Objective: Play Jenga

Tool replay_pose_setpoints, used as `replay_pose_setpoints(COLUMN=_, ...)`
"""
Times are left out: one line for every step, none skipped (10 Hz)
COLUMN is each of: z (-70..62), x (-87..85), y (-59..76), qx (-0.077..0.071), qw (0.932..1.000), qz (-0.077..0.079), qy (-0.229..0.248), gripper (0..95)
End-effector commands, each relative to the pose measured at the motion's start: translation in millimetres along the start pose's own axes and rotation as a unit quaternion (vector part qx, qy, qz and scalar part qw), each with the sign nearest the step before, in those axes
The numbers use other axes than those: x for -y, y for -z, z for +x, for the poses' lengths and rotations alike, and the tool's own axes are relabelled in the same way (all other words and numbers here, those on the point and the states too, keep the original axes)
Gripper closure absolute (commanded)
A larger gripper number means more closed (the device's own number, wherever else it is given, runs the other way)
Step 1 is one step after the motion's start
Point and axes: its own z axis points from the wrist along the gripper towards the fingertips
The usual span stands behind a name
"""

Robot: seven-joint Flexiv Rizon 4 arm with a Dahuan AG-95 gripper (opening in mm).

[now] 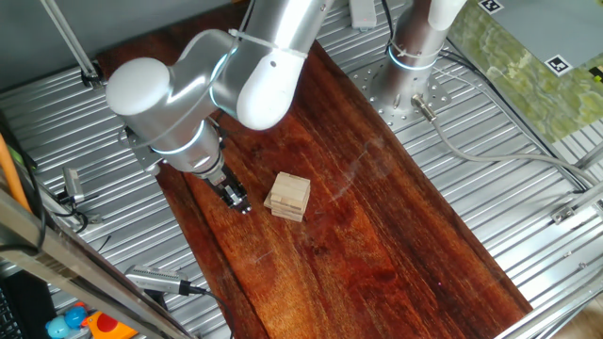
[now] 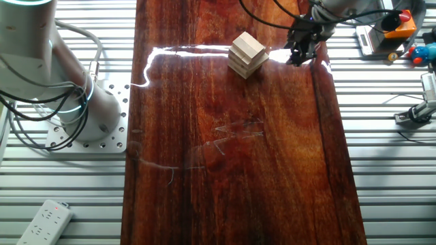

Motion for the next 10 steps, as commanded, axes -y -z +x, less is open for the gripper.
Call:
replay_pose_setpoints(z=-1.7, x=-2.5, y=-3.9, qx=-0.007, qw=1.0000, qz=-0.001, qy=0.003, gripper=57.0)
replay_pose_setpoints(z=-1.8, x=-5.1, y=-6.3, qx=-0.008, qw=1.0000, qz=-0.001, qy=0.001, gripper=57.0)
replay_pose_setpoints(z=-1.9, x=-7.4, y=-8.3, qx=-0.009, qw=1.0000, qz=-0.002, qy=-0.001, gripper=57.0)
replay_pose_setpoints(z=-1.9, x=-9.4, y=-10.2, qx=-0.010, qw=1.0000, qz=-0.002, qy=-0.001, gripper=57.0)
replay_pose_setpoints(z=-2.2, x=-10.9, y=-12.8, qx=-0.010, qw=0.9999, qz=-0.002, qy=0.000, gripper=57.0)
replay_pose_setpoints(z=-2.4, x=-11.7, y=-14.7, qx=-0.010, qw=0.9999, qz=-0.001, qy=0.001, gripper=57.0)
replay_pose_setpoints(z=-2.7, x=-12.4, y=-16.5, qx=-0.010, qw=0.9999, qz=-0.002, qy=0.002, gripper=57.0)
replay_pose_setpoints(z=-2.7, x=-13.2, y=-17.8, qx=-0.011, qw=0.9999, qz=-0.002, qy=0.003, gripper=57.0)
replay_pose_setpoints(z=-2.6, x=-14.6, y=-19.0, qx=-0.011, qw=0.9999, qz=-0.001, qy=0.001, gripper=57.0)
replay_pose_setpoints(z=-2.6, x=-15.2, y=-19.8, qx=-0.011, qw=0.9999, qz=-0.001, qy=0.001, gripper=57.0)
